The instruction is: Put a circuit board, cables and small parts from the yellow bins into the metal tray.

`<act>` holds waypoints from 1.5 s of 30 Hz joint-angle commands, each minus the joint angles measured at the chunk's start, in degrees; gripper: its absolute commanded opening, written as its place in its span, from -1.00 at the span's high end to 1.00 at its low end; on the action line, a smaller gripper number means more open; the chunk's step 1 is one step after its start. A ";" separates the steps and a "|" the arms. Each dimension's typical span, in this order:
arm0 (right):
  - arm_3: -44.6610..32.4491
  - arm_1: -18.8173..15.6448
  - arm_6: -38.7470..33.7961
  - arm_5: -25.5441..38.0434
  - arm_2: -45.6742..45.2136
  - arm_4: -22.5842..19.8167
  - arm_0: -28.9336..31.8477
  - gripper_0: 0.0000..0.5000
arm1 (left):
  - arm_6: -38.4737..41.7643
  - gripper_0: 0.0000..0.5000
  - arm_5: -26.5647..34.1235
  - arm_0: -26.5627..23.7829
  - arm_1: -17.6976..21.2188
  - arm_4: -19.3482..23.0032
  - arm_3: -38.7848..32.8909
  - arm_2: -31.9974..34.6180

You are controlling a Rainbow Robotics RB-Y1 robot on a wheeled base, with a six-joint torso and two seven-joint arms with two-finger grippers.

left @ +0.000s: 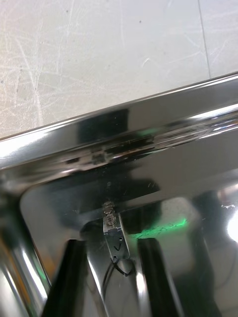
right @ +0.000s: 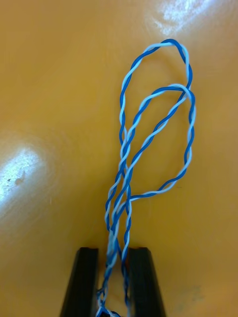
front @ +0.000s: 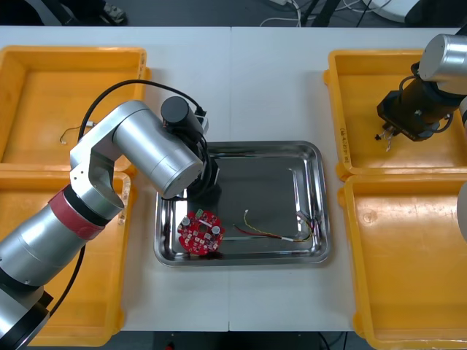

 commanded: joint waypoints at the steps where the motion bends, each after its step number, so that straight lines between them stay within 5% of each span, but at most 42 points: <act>1: -0.44 0.55 -1.28 -1.01 -0.69 -0.84 -1.50 0.91 | 5.90 -1.00 -1.92 0.29 -0.80 0.23 -0.75 -1.89; 8: -0.79 0.37 -0.93 -1.01 -0.69 -0.57 -1.59 1.00 | 6.34 -1.00 -1.48 0.20 -0.71 -0.04 -1.45 -1.98; 16: -7.21 -0.77 -0.23 4.44 -0.69 0.04 -1.59 1.00 | 5.98 -1.00 9.68 -4.02 -0.45 0.49 -4.61 -1.54; 35: -31.29 -4.46 5.13 35.55 -1.13 -2.33 -1.41 1.00 | -3.16 -1.00 23.83 -11.23 3.33 9.28 -6.02 14.28; 45: -47.81 -4.99 7.33 35.69 -0.51 -7.87 4.21 1.00 | -8.96 -1.00 24.97 -12.55 6.84 11.48 -3.03 20.79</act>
